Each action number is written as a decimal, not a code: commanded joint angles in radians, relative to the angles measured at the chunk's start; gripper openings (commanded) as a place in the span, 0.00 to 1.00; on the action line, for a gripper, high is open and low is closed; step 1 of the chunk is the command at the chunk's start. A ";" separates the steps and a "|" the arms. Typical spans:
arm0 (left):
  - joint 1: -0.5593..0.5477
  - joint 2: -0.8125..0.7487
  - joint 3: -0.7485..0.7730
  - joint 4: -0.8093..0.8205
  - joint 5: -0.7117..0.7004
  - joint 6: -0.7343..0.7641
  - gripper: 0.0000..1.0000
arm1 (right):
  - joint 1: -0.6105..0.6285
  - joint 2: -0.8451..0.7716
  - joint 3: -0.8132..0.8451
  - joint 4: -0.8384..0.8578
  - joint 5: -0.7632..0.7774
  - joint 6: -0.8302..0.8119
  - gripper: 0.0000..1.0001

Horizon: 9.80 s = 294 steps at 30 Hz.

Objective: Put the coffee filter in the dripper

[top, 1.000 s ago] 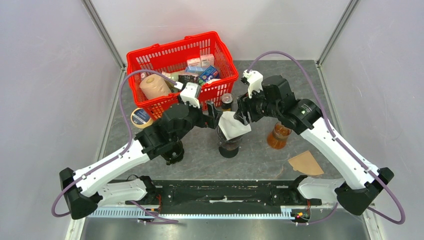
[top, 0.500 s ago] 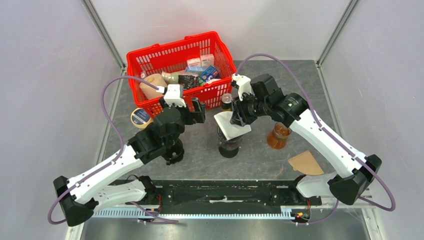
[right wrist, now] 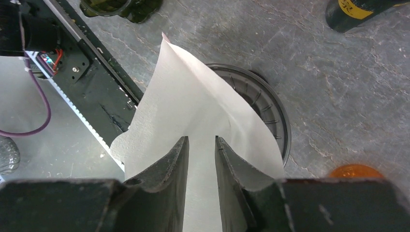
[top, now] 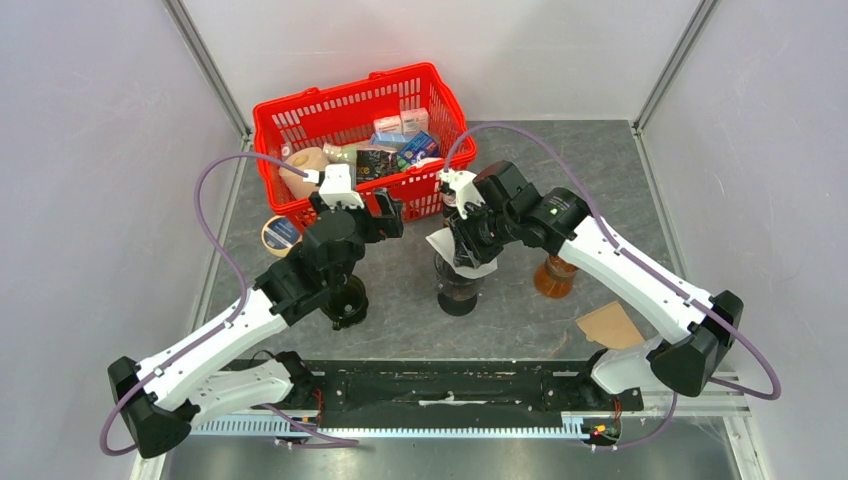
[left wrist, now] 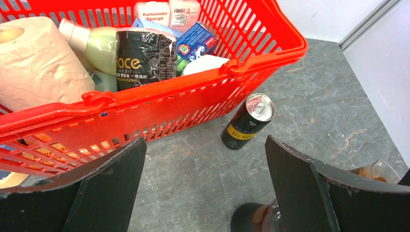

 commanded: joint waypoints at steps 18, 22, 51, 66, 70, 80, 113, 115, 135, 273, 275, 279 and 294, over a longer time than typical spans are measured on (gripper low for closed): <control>0.015 -0.009 0.005 0.078 -0.006 0.011 1.00 | 0.083 0.060 0.082 -0.056 0.191 -0.002 0.30; 0.017 -0.012 0.002 0.078 -0.004 0.010 1.00 | 0.084 0.065 0.072 -0.056 0.201 -0.012 0.30; 0.020 -0.019 -0.008 0.079 -0.020 0.019 1.00 | 0.084 0.126 0.071 -0.059 0.189 -0.033 0.31; 0.021 -0.021 -0.011 0.079 -0.023 0.019 1.00 | 0.084 0.151 0.058 -0.057 0.179 -0.050 0.31; 0.021 -0.020 -0.010 0.079 -0.023 0.021 1.00 | 0.084 0.145 0.057 -0.056 0.177 -0.050 0.31; 0.021 -0.022 -0.010 0.079 -0.026 0.029 1.00 | 0.084 0.149 0.057 -0.068 0.177 -0.056 0.44; 0.022 -0.022 -0.013 0.071 -0.036 0.036 1.00 | 0.085 0.170 0.063 -0.097 0.175 -0.076 0.59; 0.023 -0.022 -0.013 0.072 -0.036 0.037 1.00 | 0.086 0.169 0.063 -0.097 0.172 -0.076 0.58; 0.023 -0.020 -0.015 0.072 -0.035 0.037 1.00 | 0.088 0.188 0.062 -0.097 0.150 -0.084 0.38; 0.024 -0.123 -0.016 -0.690 -0.198 -0.537 0.99 | -0.649 -0.268 -0.310 0.278 0.442 0.409 0.97; 0.025 -0.156 -0.030 -0.782 -0.200 -0.614 0.99 | -0.650 -0.264 -0.315 0.283 0.423 0.406 0.97; 0.024 -0.197 -0.050 -0.905 -0.199 -0.708 0.99 | -0.651 -0.253 -0.315 0.283 0.392 0.403 0.97; 0.027 -0.105 -0.156 -1.006 -0.067 -0.805 0.90 | -0.653 -0.245 -0.319 0.286 0.373 0.406 0.97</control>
